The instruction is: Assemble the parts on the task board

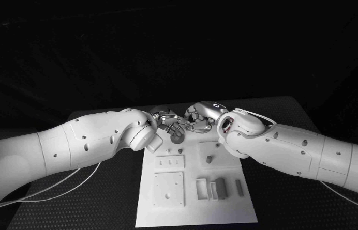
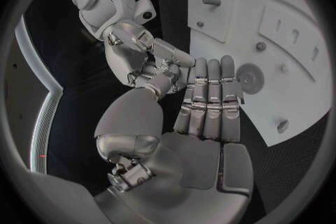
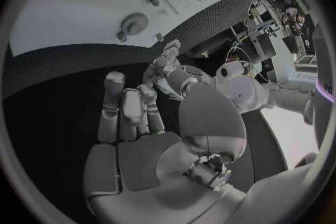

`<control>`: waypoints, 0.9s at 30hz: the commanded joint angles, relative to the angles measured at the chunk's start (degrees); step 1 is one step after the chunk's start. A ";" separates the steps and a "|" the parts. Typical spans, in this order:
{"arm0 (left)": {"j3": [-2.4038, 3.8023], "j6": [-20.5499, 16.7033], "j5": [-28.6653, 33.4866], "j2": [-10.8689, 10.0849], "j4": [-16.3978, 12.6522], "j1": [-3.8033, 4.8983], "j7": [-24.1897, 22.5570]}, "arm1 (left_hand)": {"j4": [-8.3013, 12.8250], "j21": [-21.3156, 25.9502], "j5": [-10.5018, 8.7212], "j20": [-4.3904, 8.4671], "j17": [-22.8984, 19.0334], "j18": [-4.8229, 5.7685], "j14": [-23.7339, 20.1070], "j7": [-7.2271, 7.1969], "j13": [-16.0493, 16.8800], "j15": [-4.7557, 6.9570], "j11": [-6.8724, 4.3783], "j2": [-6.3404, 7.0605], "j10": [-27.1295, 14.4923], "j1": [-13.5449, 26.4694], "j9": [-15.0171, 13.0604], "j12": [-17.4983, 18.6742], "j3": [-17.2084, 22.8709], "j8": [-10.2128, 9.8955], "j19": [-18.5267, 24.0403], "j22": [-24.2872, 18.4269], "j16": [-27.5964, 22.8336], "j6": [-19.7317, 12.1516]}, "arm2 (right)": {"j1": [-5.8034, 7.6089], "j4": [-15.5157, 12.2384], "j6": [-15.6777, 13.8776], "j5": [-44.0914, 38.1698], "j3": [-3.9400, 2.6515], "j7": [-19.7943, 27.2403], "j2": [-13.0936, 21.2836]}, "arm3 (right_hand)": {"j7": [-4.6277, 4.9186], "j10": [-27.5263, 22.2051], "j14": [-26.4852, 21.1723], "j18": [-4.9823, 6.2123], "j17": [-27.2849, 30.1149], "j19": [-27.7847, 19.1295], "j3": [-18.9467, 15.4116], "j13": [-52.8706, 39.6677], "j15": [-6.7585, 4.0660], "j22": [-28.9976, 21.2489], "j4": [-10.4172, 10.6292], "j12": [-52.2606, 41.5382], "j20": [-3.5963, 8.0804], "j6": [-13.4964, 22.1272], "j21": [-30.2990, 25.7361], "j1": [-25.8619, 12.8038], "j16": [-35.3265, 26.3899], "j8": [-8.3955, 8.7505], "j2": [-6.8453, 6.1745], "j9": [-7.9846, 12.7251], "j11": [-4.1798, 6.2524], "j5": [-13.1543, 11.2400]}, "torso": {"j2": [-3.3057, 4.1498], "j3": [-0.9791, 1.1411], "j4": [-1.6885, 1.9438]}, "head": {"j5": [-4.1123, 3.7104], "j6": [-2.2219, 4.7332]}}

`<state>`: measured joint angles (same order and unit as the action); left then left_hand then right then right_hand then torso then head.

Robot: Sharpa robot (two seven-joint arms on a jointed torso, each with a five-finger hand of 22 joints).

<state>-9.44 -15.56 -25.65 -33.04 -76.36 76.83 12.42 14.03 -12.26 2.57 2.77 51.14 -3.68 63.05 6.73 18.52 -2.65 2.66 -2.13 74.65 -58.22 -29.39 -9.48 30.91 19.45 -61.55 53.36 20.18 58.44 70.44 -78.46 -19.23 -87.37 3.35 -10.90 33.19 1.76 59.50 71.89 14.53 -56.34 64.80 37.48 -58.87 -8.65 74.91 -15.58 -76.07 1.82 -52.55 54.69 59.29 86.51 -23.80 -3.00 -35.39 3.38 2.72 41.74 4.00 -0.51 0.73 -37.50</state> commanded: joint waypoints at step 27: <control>0.14 -0.96 -2.09 -0.34 0.92 0.19 0.25 | 0.72 -2.46 0.32 1.83 4.84 0.22 2.53 -2.53 4.69 1.76 -1.59 0.80 2.89 1.44 -1.83 -3.24 0.98 1.71 -2.07 3.84 2.98 4.56 | -0.34 1.15 1.35 6.45 0.13 2.08 0.48 | 4.22 -2.92 -4.35 0.47 4.84 -1.28 -1.27 1.52 2.02 0.76 2.15 3.66 -0.49 -0.93 -0.82 -4.18 -1.22 5.58 -6.73 0.05 -2.92 0.26 | -0.01 0.04 -0.03 | 0.03 -0.22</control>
<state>-9.40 -15.40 -26.35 -33.20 -75.64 76.87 12.63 14.64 -14.46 2.70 4.52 55.94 -2.91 65.22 6.33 23.17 -0.93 1.01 -0.66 77.29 -56.75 -31.10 -12.58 31.73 20.84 -63.30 57.18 22.93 60.31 70.24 -77.60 -19.15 -84.18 3.41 -10.08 33.48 4.40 56.87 67.62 14.11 -51.73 63.68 36.53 -57.45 -6.92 74.91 -13.49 -72.58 1.24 -53.63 53.97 55.92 85.36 -19.14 -8.33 -36.10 0.74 2.68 41.73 4.05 -0.52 0.70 -37.67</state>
